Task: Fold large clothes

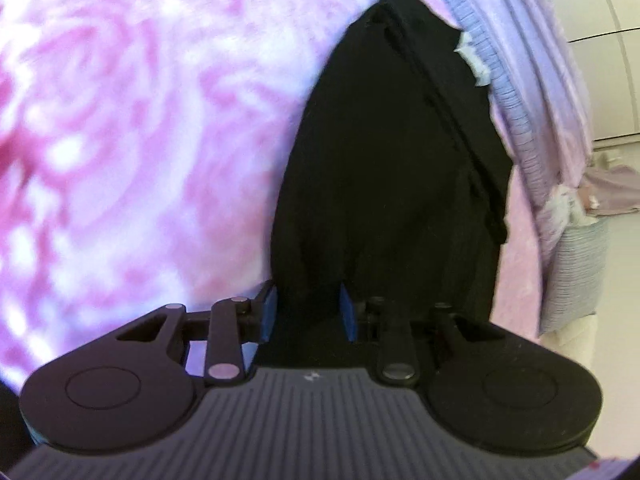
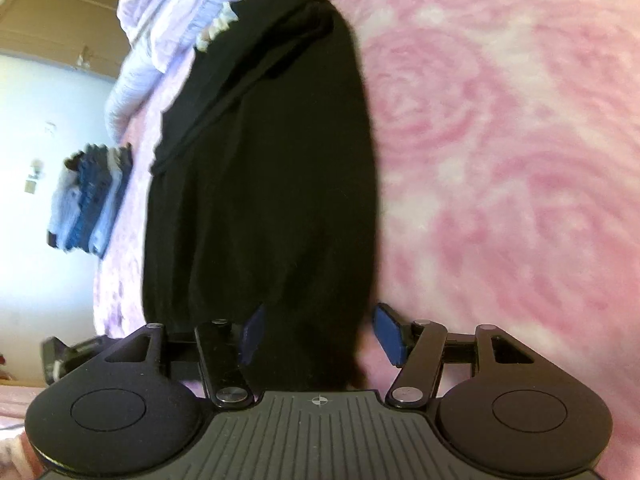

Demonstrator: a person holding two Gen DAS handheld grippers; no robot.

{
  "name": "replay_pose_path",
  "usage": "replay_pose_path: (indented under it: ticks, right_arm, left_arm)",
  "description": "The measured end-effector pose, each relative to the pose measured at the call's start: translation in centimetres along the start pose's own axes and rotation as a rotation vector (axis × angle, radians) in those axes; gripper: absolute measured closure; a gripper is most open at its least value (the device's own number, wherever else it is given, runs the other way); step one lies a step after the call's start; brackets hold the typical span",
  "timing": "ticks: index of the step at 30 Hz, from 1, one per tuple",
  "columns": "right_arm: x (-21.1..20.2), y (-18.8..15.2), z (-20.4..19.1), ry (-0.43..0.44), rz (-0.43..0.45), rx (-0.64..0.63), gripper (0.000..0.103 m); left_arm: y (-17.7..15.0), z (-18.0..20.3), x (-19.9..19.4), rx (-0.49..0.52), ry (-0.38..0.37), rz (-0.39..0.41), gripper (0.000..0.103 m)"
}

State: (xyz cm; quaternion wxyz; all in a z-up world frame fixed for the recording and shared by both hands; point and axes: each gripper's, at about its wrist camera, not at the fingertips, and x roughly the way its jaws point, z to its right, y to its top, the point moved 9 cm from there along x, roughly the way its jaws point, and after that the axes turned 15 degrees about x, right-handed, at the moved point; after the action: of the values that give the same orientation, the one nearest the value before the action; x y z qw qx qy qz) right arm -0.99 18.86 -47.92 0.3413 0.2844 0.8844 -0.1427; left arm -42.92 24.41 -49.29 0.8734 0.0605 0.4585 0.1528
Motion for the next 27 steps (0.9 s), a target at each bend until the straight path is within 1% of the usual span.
replay_pose_path:
  ticks: [2,4,6,7,8,10,11,14,17,19,22,25,26,27]
  right_arm:
    - [1.3,1.0,-0.8,0.043,0.009,0.011,0.046]
    - [2.0,1.3,-1.3,0.065,0.007,0.012,0.046]
    - [2.0,1.3,-1.1,0.081,0.007,0.019,0.047]
    - [1.8,1.0,-0.7,0.085,0.002,0.033,0.051]
    - [1.3,0.5,-0.2,0.086,-0.007,0.047,0.055]
    - [0.6,-0.4,0.5,0.092,-0.035,0.072,0.056]
    - [0.5,-0.8,0.7,0.089,-0.047,0.077,0.056]
    - [0.2,-0.8,0.3,0.074,-0.056,0.063,0.056]
    - [0.6,0.2,-0.3,0.069,-0.044,0.067,0.056]
    - [0.8,0.8,-0.5,0.075,-0.036,0.066,0.056]
    - [1.0,0.8,-0.6,0.077,-0.039,0.047,0.056]
    - [0.9,0.1,-0.4,0.090,-0.047,0.059,0.056]
    - [0.7,-0.1,-0.1,0.093,-0.048,0.063,0.056]
    - [0.7,-0.2,-0.1,0.095,-0.046,0.069,0.056]
  left_arm:
    - [1.1,0.5,0.7,0.032,-0.028,0.011,0.076]
    - [1.6,0.7,1.4,0.050,-0.041,0.003,0.077]
    - [1.1,0.1,0.9,0.044,-0.062,0.005,0.080]
    - [0.5,-0.4,0.4,0.028,-0.072,0.005,0.083]
    - [-0.1,-0.7,-0.1,0.010,-0.086,0.004,0.083]
    - [-1.2,-0.8,-1.1,0.009,-0.100,-0.001,0.083]
    - [-1.0,-0.6,-1.2,0.033,-0.092,0.000,0.083]
    - [0.7,-0.6,-1.7,0.108,-0.077,0.026,0.083]
    - [2.6,-0.1,-0.9,0.161,-0.093,0.026,0.082]
    - [3.0,0.5,-0.3,0.192,-0.106,0.008,0.082]
    - [1.4,1.0,-0.7,0.209,-0.133,-0.023,0.082]
    - [-1.3,1.0,-1.5,0.180,-0.150,-0.051,0.083]
    - [-1.8,1.0,-1.7,0.170,-0.149,-0.049,0.084]
    - [-2.0,0.9,-1.8,0.162,-0.135,-0.041,0.088]
